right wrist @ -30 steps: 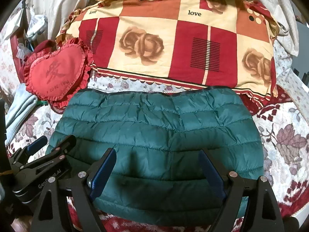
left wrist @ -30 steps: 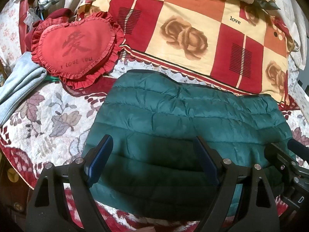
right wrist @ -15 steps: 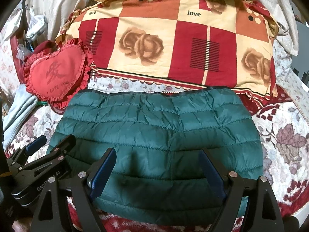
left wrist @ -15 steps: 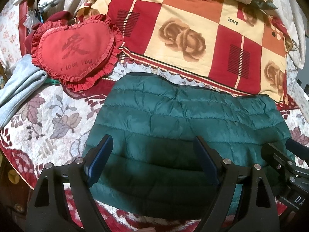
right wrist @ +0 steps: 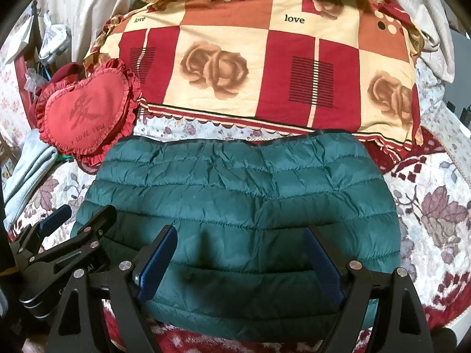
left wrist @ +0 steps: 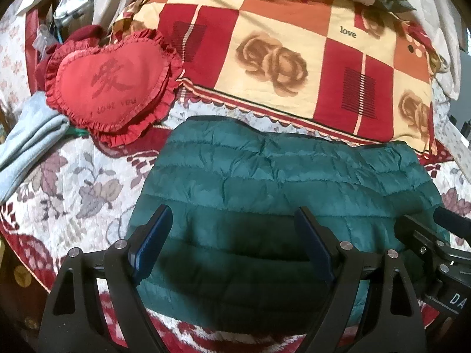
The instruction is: Fold large clothes
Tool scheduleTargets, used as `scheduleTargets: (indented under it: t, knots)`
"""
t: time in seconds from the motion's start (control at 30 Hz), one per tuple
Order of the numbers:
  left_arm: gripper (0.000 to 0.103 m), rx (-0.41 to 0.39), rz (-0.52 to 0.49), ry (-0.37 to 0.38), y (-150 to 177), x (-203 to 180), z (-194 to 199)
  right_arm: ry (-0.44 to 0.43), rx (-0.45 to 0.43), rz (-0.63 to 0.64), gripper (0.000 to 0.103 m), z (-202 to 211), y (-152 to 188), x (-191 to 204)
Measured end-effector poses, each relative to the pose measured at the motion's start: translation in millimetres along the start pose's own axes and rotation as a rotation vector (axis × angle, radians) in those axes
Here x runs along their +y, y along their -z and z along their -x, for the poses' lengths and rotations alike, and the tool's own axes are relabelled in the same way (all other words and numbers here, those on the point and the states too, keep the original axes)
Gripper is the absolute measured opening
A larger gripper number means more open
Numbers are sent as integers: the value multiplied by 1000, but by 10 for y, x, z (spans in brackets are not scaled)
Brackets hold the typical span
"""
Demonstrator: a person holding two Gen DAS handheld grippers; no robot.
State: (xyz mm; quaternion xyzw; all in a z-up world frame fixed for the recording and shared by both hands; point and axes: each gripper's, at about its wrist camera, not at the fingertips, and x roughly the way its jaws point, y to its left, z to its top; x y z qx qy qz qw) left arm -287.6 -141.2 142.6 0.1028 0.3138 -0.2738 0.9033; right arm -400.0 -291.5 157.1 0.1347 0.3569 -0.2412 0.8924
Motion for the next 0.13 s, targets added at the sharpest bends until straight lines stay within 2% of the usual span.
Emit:
scheduleTargets:
  t: [0.13]
  knots:
    - [85, -15, -29, 6, -10, -27, 30, 0, -6, 0, 85, 13, -17, -12]
